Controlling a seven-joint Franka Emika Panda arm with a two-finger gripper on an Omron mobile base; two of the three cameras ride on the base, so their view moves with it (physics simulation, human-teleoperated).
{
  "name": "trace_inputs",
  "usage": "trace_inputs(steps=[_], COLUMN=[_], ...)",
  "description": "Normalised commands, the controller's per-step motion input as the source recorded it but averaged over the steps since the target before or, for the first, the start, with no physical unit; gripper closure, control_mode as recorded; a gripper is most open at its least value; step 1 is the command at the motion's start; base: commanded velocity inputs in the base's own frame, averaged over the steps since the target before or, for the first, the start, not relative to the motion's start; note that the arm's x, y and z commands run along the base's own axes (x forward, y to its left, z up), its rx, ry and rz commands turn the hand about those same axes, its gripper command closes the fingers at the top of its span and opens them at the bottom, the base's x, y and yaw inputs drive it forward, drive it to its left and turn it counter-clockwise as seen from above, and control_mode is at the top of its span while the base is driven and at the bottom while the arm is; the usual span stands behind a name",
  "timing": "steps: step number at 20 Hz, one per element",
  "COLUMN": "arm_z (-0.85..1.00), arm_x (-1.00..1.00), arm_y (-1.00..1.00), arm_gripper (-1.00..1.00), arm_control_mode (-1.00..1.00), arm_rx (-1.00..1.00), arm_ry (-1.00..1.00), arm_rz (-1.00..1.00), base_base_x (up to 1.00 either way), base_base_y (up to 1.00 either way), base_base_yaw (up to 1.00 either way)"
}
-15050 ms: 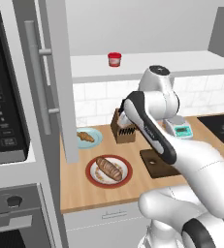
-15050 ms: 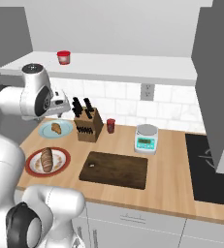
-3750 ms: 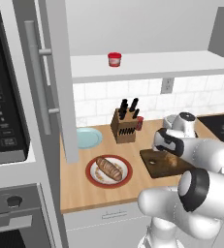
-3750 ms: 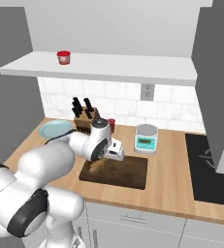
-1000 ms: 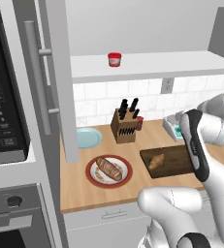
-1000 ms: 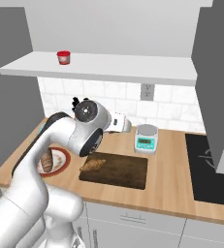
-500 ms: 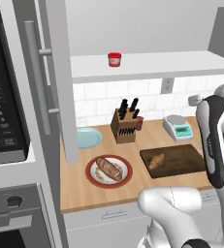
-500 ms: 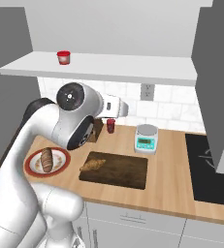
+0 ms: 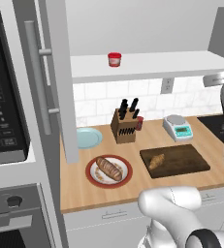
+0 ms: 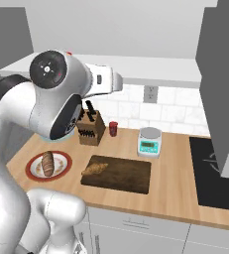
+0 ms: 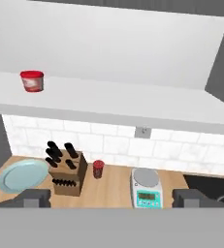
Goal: From the different types of pastries on the counter, select a croissant and place it on the cutting board. Then retrieve a jar of jam from the cabinet and place it alongside the croissant on the cutting board.
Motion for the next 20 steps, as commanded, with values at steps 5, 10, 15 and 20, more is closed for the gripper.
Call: trace_inputs(steps=[5, 10, 15, 20], arm_z=[0.2, 0.47, 0.17, 0.16], arm_x=[-0.14, 0.04, 0.48, 0.69], arm_y=[0.51, 0.4, 0.43, 0.04], arm_gripper=[-1.0, -1.0, -1.0, -1.0], arm_control_mode=[-1.0, -1.0, -1.0, -1.0], arm_rx=[-0.12, -0.05, -0.08, 0.01], arm_ry=[-0.26, -0.25, 0.02, 0.32], arm_rz=[0.3, 0.33, 0.18, 0.09], base_base_x=[0.0, 0.0, 0.0, 0.0], base_base_y=[0.0, 0.0, 0.0, 0.0], base_base_yaw=[0.0, 0.0, 0.0, 0.0])
